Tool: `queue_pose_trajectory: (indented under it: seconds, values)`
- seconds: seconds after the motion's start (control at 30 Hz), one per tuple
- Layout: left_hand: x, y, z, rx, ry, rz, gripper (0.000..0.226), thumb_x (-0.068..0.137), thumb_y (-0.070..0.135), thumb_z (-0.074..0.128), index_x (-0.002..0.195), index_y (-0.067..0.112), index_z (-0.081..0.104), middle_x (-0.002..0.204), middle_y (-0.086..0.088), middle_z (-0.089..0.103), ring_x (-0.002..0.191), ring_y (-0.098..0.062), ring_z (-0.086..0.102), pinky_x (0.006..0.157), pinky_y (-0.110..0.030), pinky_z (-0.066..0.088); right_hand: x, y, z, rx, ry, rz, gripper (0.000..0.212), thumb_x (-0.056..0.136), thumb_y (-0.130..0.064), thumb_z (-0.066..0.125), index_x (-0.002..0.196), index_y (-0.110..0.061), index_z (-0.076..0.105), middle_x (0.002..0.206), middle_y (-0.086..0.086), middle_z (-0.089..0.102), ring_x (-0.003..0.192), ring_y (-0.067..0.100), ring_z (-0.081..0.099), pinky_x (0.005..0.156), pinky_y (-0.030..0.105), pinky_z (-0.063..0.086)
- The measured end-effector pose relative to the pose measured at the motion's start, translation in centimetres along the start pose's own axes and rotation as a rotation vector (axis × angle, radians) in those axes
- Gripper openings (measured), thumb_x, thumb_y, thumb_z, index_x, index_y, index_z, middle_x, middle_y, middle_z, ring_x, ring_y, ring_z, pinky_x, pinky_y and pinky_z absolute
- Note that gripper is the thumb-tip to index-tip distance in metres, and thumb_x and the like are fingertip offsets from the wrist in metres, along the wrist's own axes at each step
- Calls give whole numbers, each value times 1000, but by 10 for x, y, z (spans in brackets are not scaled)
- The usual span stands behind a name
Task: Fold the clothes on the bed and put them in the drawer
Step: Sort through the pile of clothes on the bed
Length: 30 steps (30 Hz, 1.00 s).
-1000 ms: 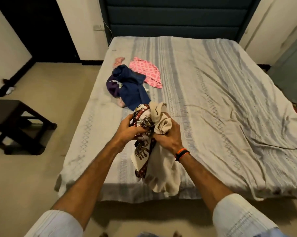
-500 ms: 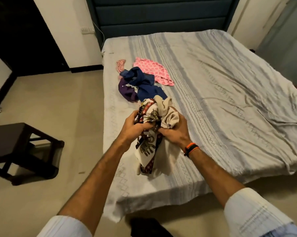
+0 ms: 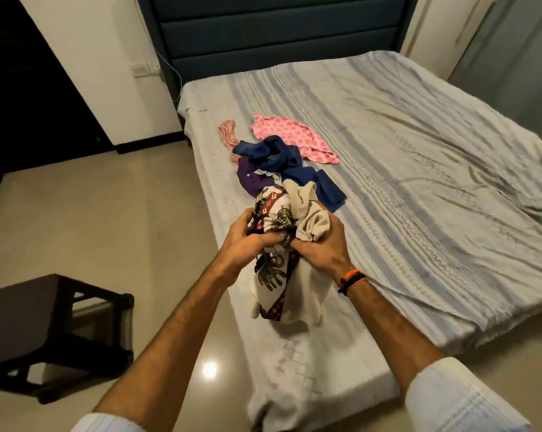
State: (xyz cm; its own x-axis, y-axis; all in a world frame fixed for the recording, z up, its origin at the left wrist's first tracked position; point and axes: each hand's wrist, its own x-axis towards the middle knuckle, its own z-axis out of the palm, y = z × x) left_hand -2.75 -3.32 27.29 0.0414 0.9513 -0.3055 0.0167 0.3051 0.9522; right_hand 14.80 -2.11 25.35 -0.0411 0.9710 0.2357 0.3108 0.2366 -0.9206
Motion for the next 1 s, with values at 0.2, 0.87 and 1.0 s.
queue_pose_trajectory:
  seconds: [0.2, 0.87, 1.0]
  values:
    - [42, 21, -81, 40, -101, 28, 58, 74, 13, 83, 123, 27, 56, 108, 2, 73, 101, -15, 70, 90, -38, 56, 42, -16, 70, -44, 63, 30, 48, 62, -15, 85, 105, -14, 64, 93, 0, 71, 86, 23, 68, 78, 45, 58]
    - [279, 105, -249, 85, -421, 86, 52, 78, 11, 79, 122, 21, 54, 112, 0, 71, 103, -19, 68, 84, -39, 59, 244, -43, 239, -198, 416, 164, 46, 64, -5, 85, 105, -10, 65, 92, -2, 71, 83, 9, 67, 71, 20, 57]
    - [354, 119, -245, 106, -435, 91, 61, 68, 22, 85, 123, 23, 56, 112, 0, 72, 103, -21, 69, 90, -48, 57, 312, -17, 240, -184, 468, 153, 47, 64, -6, 84, 107, -10, 65, 97, -2, 73, 87, 11, 68, 73, 21, 57]
